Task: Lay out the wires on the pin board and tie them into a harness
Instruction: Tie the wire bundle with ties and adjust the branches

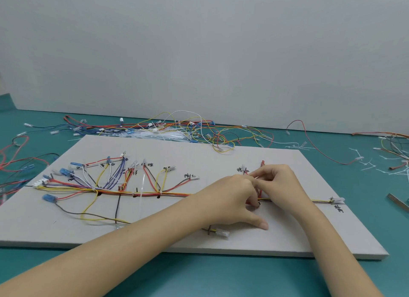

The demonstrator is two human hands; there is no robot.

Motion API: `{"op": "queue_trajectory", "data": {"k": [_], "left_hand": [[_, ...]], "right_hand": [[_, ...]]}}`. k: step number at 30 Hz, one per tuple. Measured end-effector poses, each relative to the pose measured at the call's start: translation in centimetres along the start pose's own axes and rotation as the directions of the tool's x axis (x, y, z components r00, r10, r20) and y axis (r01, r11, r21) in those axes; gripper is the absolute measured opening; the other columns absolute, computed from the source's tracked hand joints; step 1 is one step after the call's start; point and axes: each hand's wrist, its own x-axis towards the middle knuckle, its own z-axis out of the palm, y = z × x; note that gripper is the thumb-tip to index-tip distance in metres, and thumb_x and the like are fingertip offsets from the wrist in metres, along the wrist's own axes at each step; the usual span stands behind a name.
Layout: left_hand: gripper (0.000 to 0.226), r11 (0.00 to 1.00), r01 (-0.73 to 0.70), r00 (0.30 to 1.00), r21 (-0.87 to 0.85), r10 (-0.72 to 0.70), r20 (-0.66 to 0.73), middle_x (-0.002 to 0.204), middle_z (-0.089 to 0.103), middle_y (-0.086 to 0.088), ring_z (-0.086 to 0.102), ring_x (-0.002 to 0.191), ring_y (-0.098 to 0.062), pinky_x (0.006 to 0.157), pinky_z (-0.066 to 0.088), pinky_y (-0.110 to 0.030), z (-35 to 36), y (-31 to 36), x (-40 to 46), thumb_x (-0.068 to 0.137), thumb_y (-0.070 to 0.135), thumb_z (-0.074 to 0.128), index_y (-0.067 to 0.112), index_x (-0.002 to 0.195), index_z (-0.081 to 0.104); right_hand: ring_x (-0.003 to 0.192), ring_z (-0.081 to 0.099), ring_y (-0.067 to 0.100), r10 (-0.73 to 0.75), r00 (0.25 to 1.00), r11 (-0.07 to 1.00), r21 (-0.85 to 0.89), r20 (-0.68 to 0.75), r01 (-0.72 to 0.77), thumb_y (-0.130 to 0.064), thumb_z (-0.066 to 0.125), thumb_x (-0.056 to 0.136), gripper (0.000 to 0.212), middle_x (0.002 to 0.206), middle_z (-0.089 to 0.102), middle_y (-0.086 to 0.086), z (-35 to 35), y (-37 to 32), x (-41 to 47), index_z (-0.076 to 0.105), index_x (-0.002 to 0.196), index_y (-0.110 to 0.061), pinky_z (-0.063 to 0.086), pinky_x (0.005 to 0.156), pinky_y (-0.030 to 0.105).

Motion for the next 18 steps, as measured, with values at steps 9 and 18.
{"op": "queue_trajectory", "data": {"k": [9,18], "left_hand": [[0.028,0.997,-0.045,0.999,0.063,0.046,-0.015,0.106,0.060,-0.003,0.055,0.093,-0.020,0.079,0.046,-0.036,0.4,0.1,-0.2,0.090,0.037,0.065,0.012,0.079,0.070],[0.019,0.962,0.115,0.982,-0.247,-0.148,-0.119,0.093,0.066,-0.013,0.056,0.072,-0.020,0.072,0.042,-0.032,1.2,1.1,0.8,0.100,0.016,0.050,0.004,0.087,0.057]], "right_hand": [[0.048,0.058,0.011,0.028,1.000,0.998,0.049,0.001,-0.028,0.007,0.066,0.079,0.014,0.062,0.069,0.016,0.0,-0.1,0.0,0.074,0.082,-0.004,0.047,0.049,0.017],[0.054,0.063,0.015,0.060,0.995,0.985,0.158,0.082,-0.073,0.008,0.061,0.083,0.019,0.064,0.070,0.014,-1.1,-0.6,-0.5,0.076,0.081,-0.004,0.048,0.047,0.017]]}}
